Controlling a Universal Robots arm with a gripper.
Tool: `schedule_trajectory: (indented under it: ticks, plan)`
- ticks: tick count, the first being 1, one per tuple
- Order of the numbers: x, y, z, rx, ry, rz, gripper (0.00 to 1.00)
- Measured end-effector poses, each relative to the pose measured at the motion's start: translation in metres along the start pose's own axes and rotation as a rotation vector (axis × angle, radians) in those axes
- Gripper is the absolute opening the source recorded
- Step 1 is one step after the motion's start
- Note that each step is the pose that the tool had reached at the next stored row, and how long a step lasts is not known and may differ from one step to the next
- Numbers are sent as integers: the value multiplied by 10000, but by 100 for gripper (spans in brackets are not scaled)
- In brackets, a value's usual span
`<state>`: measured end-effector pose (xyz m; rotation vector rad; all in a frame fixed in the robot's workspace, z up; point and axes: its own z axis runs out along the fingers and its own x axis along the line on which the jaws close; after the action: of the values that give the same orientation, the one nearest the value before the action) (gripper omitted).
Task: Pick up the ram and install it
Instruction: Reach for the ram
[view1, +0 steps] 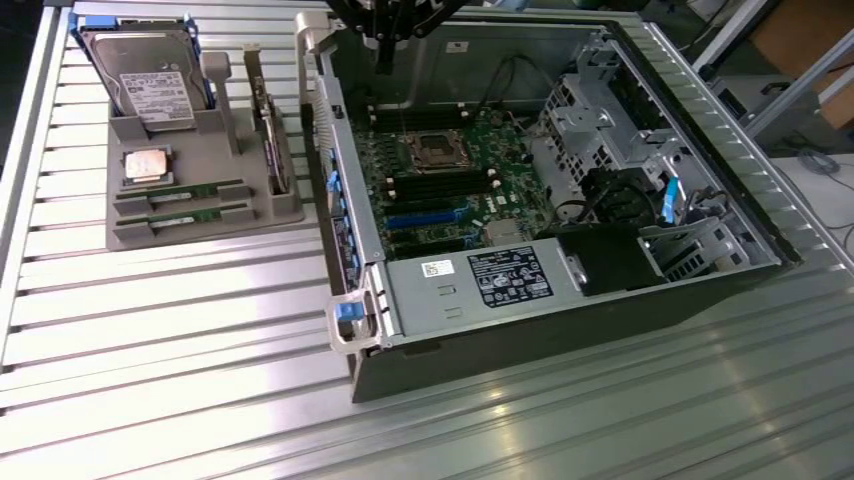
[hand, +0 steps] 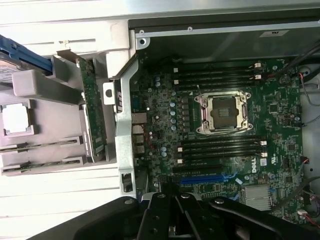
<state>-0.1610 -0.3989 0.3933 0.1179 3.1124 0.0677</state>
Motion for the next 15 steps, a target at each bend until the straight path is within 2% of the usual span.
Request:
schedule_trajectory:
  ticks: [15]
  plan:
    - [32,-2,-1,0,0,1,11]
